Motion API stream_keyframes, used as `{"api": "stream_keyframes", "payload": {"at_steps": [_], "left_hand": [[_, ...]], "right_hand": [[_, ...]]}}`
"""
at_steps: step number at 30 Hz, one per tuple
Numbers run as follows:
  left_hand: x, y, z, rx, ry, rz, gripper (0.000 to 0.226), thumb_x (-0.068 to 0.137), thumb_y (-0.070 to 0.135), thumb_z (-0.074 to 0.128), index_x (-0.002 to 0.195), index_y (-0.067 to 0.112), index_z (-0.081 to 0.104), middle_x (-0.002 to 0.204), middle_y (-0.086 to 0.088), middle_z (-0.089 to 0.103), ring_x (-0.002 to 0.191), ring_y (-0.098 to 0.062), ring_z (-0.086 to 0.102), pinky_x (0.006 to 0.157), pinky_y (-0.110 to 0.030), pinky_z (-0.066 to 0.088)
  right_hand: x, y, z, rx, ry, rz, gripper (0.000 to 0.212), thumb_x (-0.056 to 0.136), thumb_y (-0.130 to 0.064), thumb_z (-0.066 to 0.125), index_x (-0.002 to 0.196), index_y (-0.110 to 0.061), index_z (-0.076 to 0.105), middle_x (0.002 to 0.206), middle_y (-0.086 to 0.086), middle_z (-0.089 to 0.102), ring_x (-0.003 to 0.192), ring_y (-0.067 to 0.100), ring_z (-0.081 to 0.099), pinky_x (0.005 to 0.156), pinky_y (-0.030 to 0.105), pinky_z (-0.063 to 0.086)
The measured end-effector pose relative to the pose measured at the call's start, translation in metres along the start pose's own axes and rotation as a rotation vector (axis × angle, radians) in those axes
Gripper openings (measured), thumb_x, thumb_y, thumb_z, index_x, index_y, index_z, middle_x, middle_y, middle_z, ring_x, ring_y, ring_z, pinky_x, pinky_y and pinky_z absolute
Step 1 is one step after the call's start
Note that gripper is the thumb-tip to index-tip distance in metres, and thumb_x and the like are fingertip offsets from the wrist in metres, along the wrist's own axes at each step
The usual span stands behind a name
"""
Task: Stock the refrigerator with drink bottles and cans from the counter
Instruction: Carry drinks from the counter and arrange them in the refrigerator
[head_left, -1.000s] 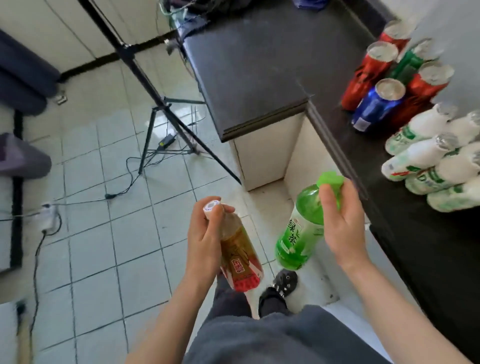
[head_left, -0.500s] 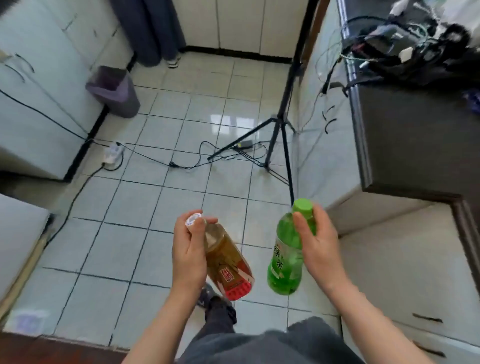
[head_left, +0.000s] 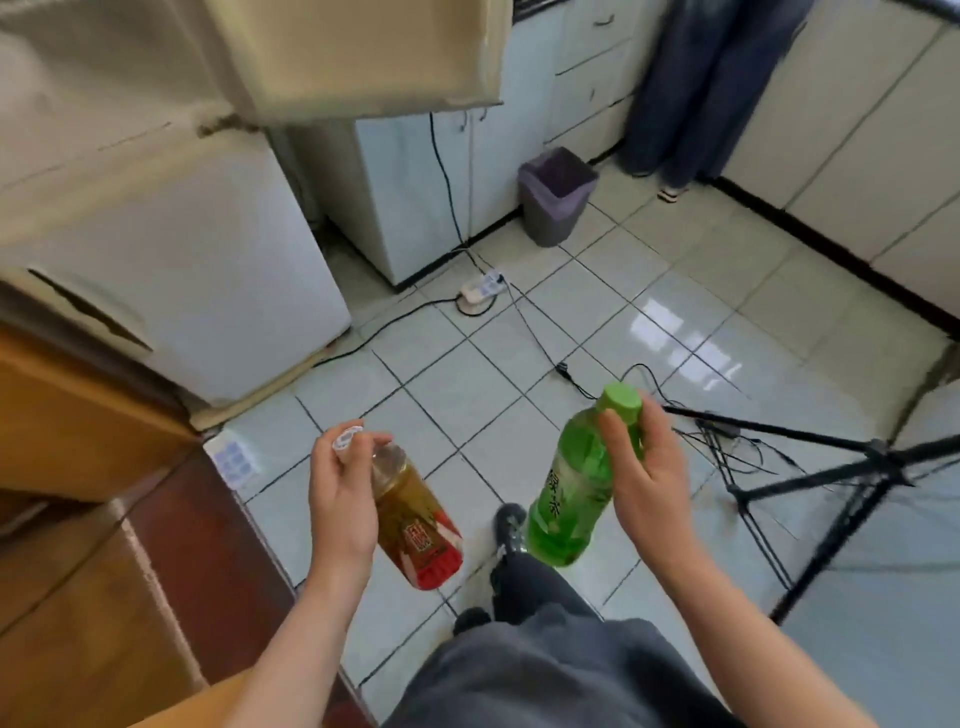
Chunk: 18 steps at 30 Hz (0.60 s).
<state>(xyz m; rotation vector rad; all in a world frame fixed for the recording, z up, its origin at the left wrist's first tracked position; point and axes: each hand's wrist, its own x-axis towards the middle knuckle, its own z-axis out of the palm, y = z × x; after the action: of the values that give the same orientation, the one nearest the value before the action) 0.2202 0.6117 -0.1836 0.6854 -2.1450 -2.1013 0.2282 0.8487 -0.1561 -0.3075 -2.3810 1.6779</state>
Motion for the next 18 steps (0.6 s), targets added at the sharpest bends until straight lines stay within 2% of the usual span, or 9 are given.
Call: {"api": "stream_keyframes", "payload": {"at_steps": [3,6,8,10,11,14,17,18], "left_hand": [[0.031,-0.006,-0.016,-0.024,0.092,-0.056,0.008,0.098,0.032,0.047,0.102,0.032,0.054,0.093,0.009,0.068,0.084,0.001,0.061,0.077,-0.026,0.046],[0.074,-0.005,-0.021,0.006,0.146,-0.043,0.010,0.097,0.031,0.046,0.103,0.029,0.054,0.090,0.016,0.068,0.080,0.009,0.060,0.071,-0.012,0.045],[0.110,0.005,-0.020,0.011,0.198,-0.028,0.013,0.097,0.029,0.045,0.104,0.023,0.054,0.086,0.022,0.066,0.077,0.011,0.058,0.068,-0.010,0.045],[0.144,0.019,-0.016,0.028,0.252,-0.021,0.018,0.095,0.035,0.044,0.107,0.024,0.053,0.090,0.016,0.065,0.078,0.011,0.057,0.067,-0.011,0.045],[0.158,0.028,-0.015,0.042,0.285,-0.006,0.020,0.093,0.039,0.044,0.107,0.028,0.053,0.092,0.015,0.064,0.080,0.012,0.057,0.066,-0.008,0.044],[0.206,0.059,-0.014,0.073,0.430,0.083,0.020,0.087,0.045,0.044,0.104,0.036,0.052,0.097,0.018,0.062,0.089,0.013,0.056,0.070,-0.001,0.042],[0.254,0.085,-0.021,0.020,0.580,0.139,0.023,0.088,0.042,0.044,0.109,0.033,0.050,0.104,0.016,0.058,0.093,0.014,0.056,0.071,-0.001,0.043],[0.267,0.093,-0.025,-0.004,0.608,0.137,0.022,0.088,0.040,0.044,0.108,0.034,0.050,0.104,0.015,0.058,0.094,0.014,0.056,0.071,-0.002,0.043]], "right_hand": [[0.046,-0.003,0.041,-0.004,-0.085,-0.035,0.017,0.085,-0.051,0.047,0.085,-0.036,0.055,0.079,-0.015,0.056,0.074,0.005,0.053,0.066,0.018,0.044],[0.099,-0.007,0.090,-0.040,-0.198,-0.060,0.014,0.087,-0.046,0.048,0.086,-0.033,0.055,0.080,-0.009,0.057,0.077,0.012,0.055,0.067,0.029,0.044],[0.138,-0.015,0.125,-0.028,-0.275,-0.074,0.012,0.087,-0.043,0.049,0.089,-0.033,0.055,0.083,-0.009,0.057,0.078,0.007,0.055,0.068,0.027,0.043],[0.177,-0.027,0.158,-0.006,-0.360,-0.099,0.010,0.088,-0.039,0.051,0.094,-0.032,0.055,0.088,-0.008,0.057,0.083,0.010,0.056,0.072,0.030,0.045],[0.195,-0.035,0.174,0.000,-0.404,-0.115,0.010,0.089,-0.039,0.052,0.094,-0.032,0.055,0.089,-0.006,0.057,0.084,0.012,0.056,0.073,0.031,0.046],[0.247,-0.061,0.223,-0.012,-0.490,-0.196,0.015,0.084,-0.048,0.047,0.091,-0.037,0.053,0.088,-0.012,0.056,0.082,0.004,0.054,0.070,0.025,0.043],[0.295,-0.085,0.278,-0.011,-0.565,-0.263,0.011,0.086,-0.041,0.047,0.093,-0.035,0.053,0.088,-0.011,0.055,0.082,0.003,0.052,0.069,0.022,0.040],[0.305,-0.092,0.295,-0.013,-0.590,-0.270,0.016,0.086,-0.040,0.048,0.096,-0.030,0.054,0.089,-0.008,0.055,0.083,0.003,0.052,0.070,0.021,0.040]]}}
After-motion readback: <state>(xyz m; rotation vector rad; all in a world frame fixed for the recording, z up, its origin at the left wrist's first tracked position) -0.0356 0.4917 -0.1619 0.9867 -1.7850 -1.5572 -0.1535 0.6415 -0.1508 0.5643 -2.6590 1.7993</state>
